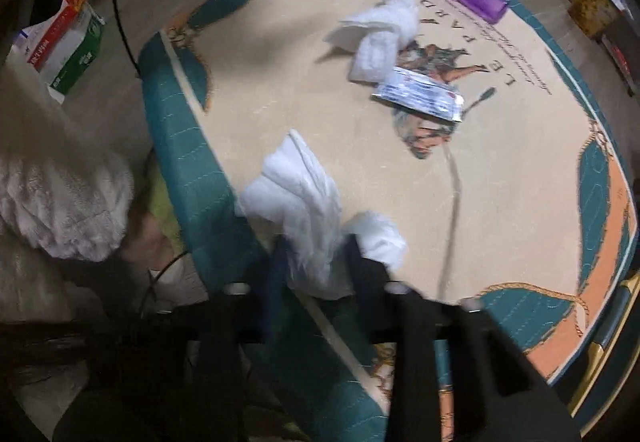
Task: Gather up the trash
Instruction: 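Grasp a white tissue with the left gripper while the right grasps another tissue, then carry both tissues over the bin and open both grippers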
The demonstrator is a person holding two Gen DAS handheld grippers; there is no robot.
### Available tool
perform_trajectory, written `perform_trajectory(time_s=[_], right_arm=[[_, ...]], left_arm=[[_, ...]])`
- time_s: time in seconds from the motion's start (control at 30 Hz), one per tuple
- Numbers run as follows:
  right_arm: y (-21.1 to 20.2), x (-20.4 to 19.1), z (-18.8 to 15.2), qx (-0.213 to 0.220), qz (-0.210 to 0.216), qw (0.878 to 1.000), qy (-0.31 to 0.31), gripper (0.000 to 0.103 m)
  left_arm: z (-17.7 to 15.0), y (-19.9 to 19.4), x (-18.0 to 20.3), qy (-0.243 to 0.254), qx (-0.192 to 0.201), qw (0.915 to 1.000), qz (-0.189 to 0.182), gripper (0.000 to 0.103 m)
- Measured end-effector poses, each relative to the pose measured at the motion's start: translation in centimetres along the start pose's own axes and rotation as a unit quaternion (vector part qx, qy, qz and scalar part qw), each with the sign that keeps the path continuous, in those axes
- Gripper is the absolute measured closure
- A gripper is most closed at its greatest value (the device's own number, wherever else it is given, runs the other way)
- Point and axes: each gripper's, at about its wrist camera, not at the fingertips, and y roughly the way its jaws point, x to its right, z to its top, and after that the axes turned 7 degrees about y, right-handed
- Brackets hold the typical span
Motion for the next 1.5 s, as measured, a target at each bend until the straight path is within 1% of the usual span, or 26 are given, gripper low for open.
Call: perform_trajectory(time_s=[0.07,0.17,0.27,0.37,0.5,0.6,0.67,0.7,0.73,0.77,0.8,0.83,0.93,1.0,1.03,1.13,1.27,1.37,1.4,1.5], right_arm=[[-0.7,1.0,0.2,0.012,-0.006,1.000,0.014,0.090],[-2.2,2.8,0.5,0.038,-0.002,0.998,0.048,0.091],[-4.3,5.1,0.9,0.066,-0.011,0.994,0.084,0.091],[-5.0,6.8,1.0,0.075,-0.019,0.990,0.114,0.091],[-5.5,8.6,0.9,0.080,-0.027,0.986,0.147,0.091],[-5.8,9.6,0.5,0.085,-0.031,0.983,0.160,0.091],[-6.0,10.2,0.2,0.088,-0.032,0.981,0.168,0.091],[-6.2,10.6,0.1,0.090,-0.031,0.980,0.174,0.091],[-6.3,10.9,0.0,0.092,-0.030,0.979,0.180,0.091],[-6.4,11.1,-0.1,0.095,-0.030,0.978,0.184,0.091],[-6.6,11.5,-0.2,0.098,-0.030,0.976,0.191,0.091],[-6.8,11.7,-0.3,0.100,-0.030,0.975,0.196,0.091],[-7.3,12.3,-0.4,0.109,-0.033,0.972,0.207,0.091],[-8.1,12.8,-0.4,0.121,-0.035,0.968,0.215,0.091],[-8.5,13.0,-0.5,0.126,-0.036,0.967,0.220,0.091],[-9.6,14.1,-0.9,0.142,-0.043,0.960,0.237,0.091],[-11.3,15.9,-1.7,0.164,-0.059,0.948,0.265,0.091],[-12.6,17.6,-2.7,0.183,-0.076,0.935,0.293,0.091],[-13.0,18.3,-3.2,0.190,-0.082,0.930,0.305,0.091],[-13.7,19.9,-4.3,0.198,-0.090,0.920,0.326,0.091]], left_arm=[[-0.1,0.6,0.5,0.004,-0.008,1.0000,-0.004,0.012],[-0.1,1.7,1.4,0.009,-0.020,0.9997,-0.010,0.012],[-0.2,3.0,2.3,0.004,-0.034,0.9991,-0.026,0.012],[-0.2,4.4,3.2,0.006,-0.054,0.9978,-0.038,0.012],[-0.2,6.3,4.3,0.017,-0.081,0.9960,-0.036,0.014],[-0.3,7.6,4.5,0.016,-0.107,0.9933,-0.041,0.030],[-0.4,8.1,4.5,0.018,-0.114,0.9919,-0.053,0.046],[-0.4,8.1,4.5,0.019,-0.114,0.9917,-0.056,0.051],[-0.4,8.2,4.5,0.019,-0.116,0.9912,-0.060,0.063],[-0.3,8.2,4.5,0.018,-0.119,0.9908,-0.062,0.072],[-0.3,8.1,4.5,0.018,-0.119,0.9908,-0.063,0.072],[-0.2,7.9,4.5,0.020,-0.115,0.9911,-0.063,0.075],[0.5,6.6,4.6,0.028,-0.091,0.9939,-0.055,0.075],[1.1,5.4,5.1,0.044,-0.069,0.9957,-0.044,0.075],[1.6,4.5,5.4,0.048,-0.052,0.9966,-0.043,0.075],[3.0,2.4,6.1,0.045,-0.007,0.9977,-0.050,0.075],[4.8,0.3,8.3,0.062,0.033,0.9958,-0.058,0.075],[6.4,-1.2,10.8,0.090,0.062,0.9916,-0.068,0.075],[6.8,-1.5,11.5,0.096,0.069,0.9902,-0.074,0.075],[8.0,-1.7,13.3,0.105,0.080,0.9872,-0.089,0.075]])
